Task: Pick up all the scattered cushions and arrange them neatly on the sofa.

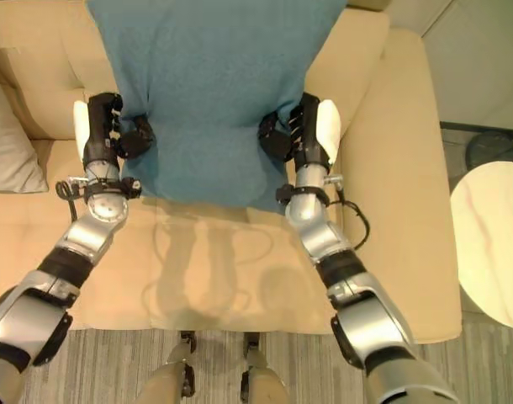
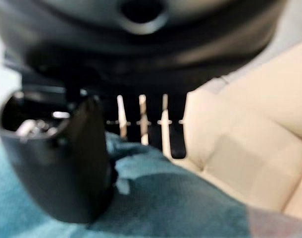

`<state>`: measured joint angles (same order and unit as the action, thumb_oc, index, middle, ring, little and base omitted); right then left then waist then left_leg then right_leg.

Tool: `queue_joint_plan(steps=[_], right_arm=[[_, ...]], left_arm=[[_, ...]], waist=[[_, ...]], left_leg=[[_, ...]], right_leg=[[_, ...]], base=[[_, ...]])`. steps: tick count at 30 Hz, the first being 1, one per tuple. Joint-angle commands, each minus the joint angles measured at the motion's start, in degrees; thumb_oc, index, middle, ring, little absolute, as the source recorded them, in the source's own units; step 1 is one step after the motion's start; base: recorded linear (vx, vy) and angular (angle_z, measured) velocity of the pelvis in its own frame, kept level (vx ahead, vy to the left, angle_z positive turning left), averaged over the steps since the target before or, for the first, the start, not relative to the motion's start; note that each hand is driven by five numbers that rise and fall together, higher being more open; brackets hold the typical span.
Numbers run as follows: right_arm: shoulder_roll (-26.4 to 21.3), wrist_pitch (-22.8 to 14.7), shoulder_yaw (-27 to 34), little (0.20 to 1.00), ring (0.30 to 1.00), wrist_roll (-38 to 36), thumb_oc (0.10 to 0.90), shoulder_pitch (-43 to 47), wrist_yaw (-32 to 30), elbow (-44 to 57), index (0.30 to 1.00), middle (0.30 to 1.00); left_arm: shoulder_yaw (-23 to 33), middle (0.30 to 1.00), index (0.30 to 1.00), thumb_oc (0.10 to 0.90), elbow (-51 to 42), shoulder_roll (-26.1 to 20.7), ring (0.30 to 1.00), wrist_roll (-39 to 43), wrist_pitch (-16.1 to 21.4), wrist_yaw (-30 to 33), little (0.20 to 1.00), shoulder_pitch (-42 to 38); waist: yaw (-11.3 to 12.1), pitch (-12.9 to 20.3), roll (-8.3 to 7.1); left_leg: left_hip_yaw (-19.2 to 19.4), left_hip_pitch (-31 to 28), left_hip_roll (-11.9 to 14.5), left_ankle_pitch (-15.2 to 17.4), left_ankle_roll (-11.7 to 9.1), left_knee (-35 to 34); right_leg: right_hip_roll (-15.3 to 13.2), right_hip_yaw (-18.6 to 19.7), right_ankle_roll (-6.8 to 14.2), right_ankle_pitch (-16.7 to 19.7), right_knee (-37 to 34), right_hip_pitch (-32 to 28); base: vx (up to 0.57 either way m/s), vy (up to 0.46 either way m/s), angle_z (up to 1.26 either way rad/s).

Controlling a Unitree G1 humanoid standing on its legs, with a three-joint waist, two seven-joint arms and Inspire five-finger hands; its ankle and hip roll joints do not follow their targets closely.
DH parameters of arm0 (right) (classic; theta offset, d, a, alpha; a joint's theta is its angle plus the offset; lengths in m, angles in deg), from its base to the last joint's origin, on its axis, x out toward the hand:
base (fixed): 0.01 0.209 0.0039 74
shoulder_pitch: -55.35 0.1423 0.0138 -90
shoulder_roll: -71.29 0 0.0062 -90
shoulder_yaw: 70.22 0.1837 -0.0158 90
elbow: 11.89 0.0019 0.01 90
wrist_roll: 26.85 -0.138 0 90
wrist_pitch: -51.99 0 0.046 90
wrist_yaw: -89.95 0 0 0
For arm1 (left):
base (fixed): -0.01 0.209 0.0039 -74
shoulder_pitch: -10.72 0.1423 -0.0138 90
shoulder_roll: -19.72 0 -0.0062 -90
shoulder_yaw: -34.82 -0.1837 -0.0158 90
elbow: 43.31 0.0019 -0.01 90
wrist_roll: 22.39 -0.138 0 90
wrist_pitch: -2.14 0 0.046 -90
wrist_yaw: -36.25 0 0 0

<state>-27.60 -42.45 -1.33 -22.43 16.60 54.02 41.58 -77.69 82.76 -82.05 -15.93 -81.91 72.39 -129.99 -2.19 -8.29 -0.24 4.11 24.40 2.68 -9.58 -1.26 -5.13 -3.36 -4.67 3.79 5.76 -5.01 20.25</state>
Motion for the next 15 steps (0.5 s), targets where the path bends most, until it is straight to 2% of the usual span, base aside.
queue_joint_plan(steps=[1,4,5,6,7,9,10,11,15], right_arm=[[-2.11,-3.39,-2.34,0.300,0.300,3.11,0.400,13.49,-3.86,-2.02,0.300,0.300],[-2.07,-2.59,-3.36,0.300,0.300,1.70,0.400,14.57,-2.98,-5.55,0.300,0.300],[-2.07,-1.24,-4.61,0.300,0.300,-0.21,0.400,15.79,-1.22,-10.41,0.300,0.300],[-2.04,-1.17,-5.20,0.371,0.371,-1.63,0.447,16.58,-0.36,-12.48,0.371,0.371],[-2.00,-1.03,-5.92,0.498,0.498,-3.56,0.532,17.14,1.30,-14.61,0.498,0.498],[-2.00,-1.09,-5.97,0.521,0.521,-3.60,0.547,17.25,1.32,-14.71,0.521,0.521],[-2.31,0.03,-6.73,0.900,0.900,-6.43,0.800,17.78,3.90,-17.75,0.900,0.900],[-1.89,0.13,-6.26,0.900,0.900,-7.00,0.800,17.08,4.11,-17.75,0.900,0.900],[-1.67,0.17,-5.57,0.900,0.900,-7.85,0.800,15.85,4.66,-17.52,0.900,0.900]], left_arm=[[-4.33,0.300,0.300,0.400,1.94,-1.96,0.300,-4.67,7.59,1.61,0.300,-15.51],[-4.82,0.300,0.300,0.400,3.65,-2.18,0.300,-4.35,7.29,1.35,0.300,-16.44],[-5.61,0.300,0.300,0.400,6.57,-1.62,0.300,-3.66,6.88,0.64,0.300,-16.98],[-5.68,0.300,0.300,0.400,7.70,-1.59,0.300,-3.07,6.97,0.49,0.300,-17.30],[-5.98,0.300,0.300,0.400,8.29,-1.81,0.300,-2.70,6.97,0.18,0.300,-17.56],[-5.97,0.300,0.300,0.400,8.32,-1.82,0.300,-2.69,6.99,0.17,0.300,-17.60],[-6.78,0.585,0.585,0.590,9.54,-2.40,0.585,-2.38,6.36,-1.02,0.585,-17.22],[-6.56,0.900,0.900,0.800,9.32,-2.26,0.900,-2.30,5.99,-1.19,0.900,-16.57],[-5.87,0.900,0.900,0.800,9.19,-1.82,0.900,-1.82,5.79,-1.63,0.900,-15.15]], waist=[[0.55,3.34,-1.76],[0.61,2.85,-1.68],[0.59,2.29,-1.63],[0.54,2.27,-1.66],[0.50,2.17,-1.68],[0.47,2.18,-1.66],[0.27,1.88,-1.67],[0.24,1.76,-1.68],[0.17,1.65,-1.71]], left_leg=[[0.57,0.23,-0.91,3.51,-4.03,0.13],[0.51,1.07,-0.91,3.25,-4.07,0.13],[0.29,2.36,-1.04,2.84,-4.15,0.13],[0.18,2.78,-1.12,2.73,-4.19,0.13],[0.16,3.12,-1.18,2.66,-4.23,0.13],[0.15,3.17,-1.18,2.65,-4.23,0.13],[0.07,3.81,-1.24,2.46,-4.30,0.13],[0.06,3.87,-1.27,2.49,-4.29,0.13],[0.07,4.12,-1.28,2.39,-4.31,0.13]], right_leg=[[-0.54,0.12,5.43,1.11,0.01,3.99],[-0.63,0.01,5.55,1.45,0.01,4.92],[-0.74,-0.07,5.65,1.91,0.01,6.27],[-0.71,-0.07,5.67,2.05,0.01,6.71],[-0.74,-0.14,5.69,2.20,0.01,7.10],[-0.74,-0.15,5.69,2.20,0.01,7.14],[-0.79,-0.27,5.76,2.49,0.01,7.91],[-0.79,-0.25,5.77,2.58,0.01,8.06],[-0.81,-0.34,5.81,2.61,0.01,8.21]], base=[[-0.07,-0.034,-0.16],[-0.05,-0.012,0.19],[-0.05,-0.022,0.40],[-0.08,-0.025,0.06],[-0.03,-0.007,0.10],[-0.02,-0.003,-0.17],[-0.03,-0.001,-0.30],[-0.04,0.001,-0.21],[-0.01,-0.001,0.12]])
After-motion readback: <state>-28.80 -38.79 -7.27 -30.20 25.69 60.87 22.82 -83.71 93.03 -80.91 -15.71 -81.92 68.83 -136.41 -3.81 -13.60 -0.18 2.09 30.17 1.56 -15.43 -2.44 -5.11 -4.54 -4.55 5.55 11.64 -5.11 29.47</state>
